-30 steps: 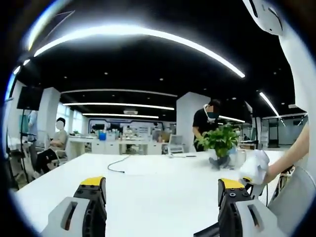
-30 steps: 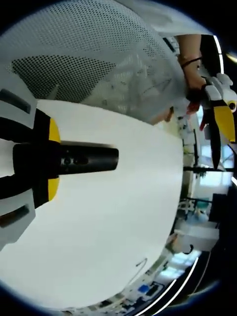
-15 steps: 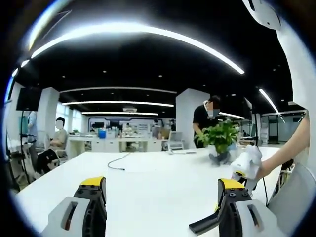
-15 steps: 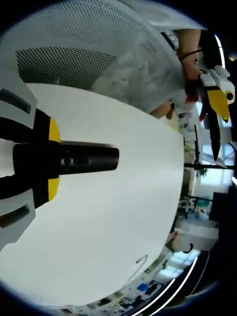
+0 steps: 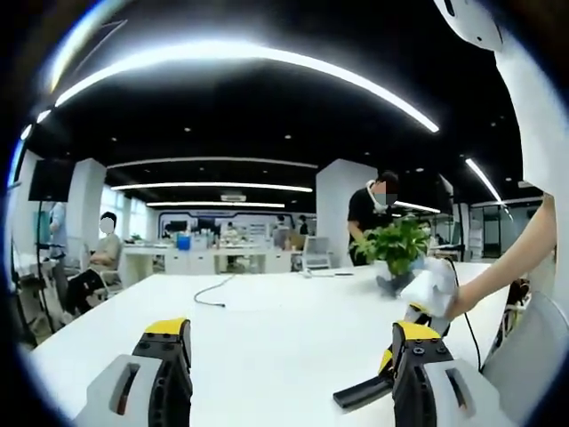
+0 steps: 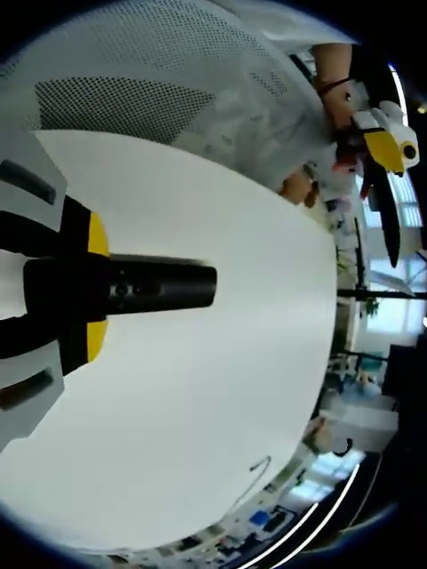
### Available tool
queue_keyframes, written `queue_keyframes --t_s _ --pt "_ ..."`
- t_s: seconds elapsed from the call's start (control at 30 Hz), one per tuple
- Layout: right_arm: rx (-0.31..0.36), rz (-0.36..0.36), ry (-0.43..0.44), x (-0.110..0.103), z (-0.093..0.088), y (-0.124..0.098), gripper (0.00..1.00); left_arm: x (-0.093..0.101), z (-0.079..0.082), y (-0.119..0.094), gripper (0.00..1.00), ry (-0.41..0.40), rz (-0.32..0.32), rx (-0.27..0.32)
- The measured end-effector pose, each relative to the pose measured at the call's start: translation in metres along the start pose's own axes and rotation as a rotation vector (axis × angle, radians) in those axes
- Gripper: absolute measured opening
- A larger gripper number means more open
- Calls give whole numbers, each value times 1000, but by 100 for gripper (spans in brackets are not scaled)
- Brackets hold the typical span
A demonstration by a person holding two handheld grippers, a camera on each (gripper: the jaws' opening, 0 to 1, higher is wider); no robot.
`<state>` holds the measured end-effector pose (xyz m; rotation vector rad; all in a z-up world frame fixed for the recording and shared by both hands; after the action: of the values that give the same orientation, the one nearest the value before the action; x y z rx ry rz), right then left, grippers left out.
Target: Press the specified remote control buttons in sequence, fully releasing each button before pressing the next.
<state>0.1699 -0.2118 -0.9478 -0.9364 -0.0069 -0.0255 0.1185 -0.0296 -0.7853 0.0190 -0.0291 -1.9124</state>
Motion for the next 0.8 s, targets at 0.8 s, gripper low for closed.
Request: queue_keyframes --t_s 0.8 --pt "-30 14 1 16 -2 -1 20 5 -6 1 97 6 -22 -32"
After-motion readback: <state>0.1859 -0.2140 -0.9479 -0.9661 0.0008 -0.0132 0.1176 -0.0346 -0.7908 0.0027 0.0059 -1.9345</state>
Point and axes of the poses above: the point that each gripper's makers call its tool centre point, and the gripper's own axes: y roughly forward along the fingers, x roughly to its right, z roughly out of its top, the point moved 2 cm from there along -y, roughly backward along the fingers, and after that the axes turned 1 degree about x, right-handed, at the moved point
